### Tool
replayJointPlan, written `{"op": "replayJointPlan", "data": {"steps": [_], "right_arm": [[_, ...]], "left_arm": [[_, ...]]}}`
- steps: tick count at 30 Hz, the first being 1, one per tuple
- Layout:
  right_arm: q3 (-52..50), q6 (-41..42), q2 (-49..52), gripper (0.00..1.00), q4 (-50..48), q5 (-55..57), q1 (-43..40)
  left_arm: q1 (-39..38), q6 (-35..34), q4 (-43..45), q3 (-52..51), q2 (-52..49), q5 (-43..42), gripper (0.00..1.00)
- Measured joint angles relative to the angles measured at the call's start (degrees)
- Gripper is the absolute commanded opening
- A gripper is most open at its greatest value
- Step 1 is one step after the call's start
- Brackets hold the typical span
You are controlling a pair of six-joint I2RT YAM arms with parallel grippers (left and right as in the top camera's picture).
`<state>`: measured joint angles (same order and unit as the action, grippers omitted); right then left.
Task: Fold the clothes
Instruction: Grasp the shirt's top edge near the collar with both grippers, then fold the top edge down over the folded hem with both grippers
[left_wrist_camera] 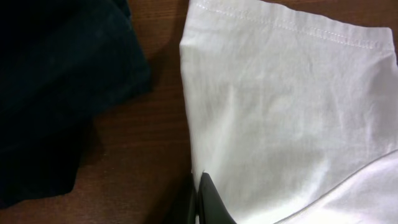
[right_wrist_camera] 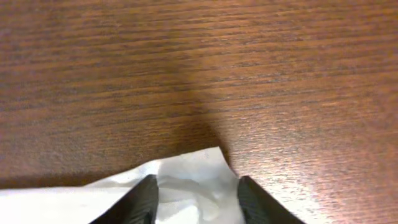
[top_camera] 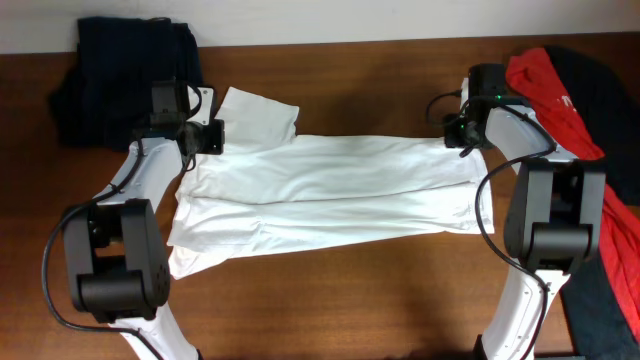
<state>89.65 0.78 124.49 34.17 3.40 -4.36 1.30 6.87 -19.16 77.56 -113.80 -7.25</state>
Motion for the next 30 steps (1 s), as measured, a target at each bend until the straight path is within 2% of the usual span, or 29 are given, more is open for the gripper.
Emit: {"op": "replayJointPlan", "data": {"steps": [3, 7, 12, 16, 20, 30], "right_arm": [[0.0, 0.1, 0.0, 0.26, 0.0, 0.0, 0.0], [0.0, 0.1, 0.0, 0.04, 0.1, 0.1, 0.0], [3.5, 0.5, 0.3, 0.04, 7.8, 2.3, 0.0], [12.0, 0.8, 0.5, 0.04, 17.0, 5.3, -0.4], [13.6, 1.2, 0.5, 0.04, 22.9, 5.6, -2.5], [13.7, 2.3, 0.5, 0.04, 37.7, 5.3, -6.4]], "left_arm": [[0.0, 0.0, 0.0, 0.0, 0.0, 0.0, 0.0], [0.0, 0.0, 0.0, 0.0, 0.0, 0.0, 0.0], [0.0, 0.0, -0.7, 0.0, 0.8, 0.0, 0.0], [0.0, 0.0, -5.3, 0.1, 9.3, -0.1, 0.0], [2.6, -0.1, -19.4, 0.6, 12.3, -0.3, 0.0], [5.3, -3.1, -41.4, 0.6, 12.2, -1.5, 0.0]]}}
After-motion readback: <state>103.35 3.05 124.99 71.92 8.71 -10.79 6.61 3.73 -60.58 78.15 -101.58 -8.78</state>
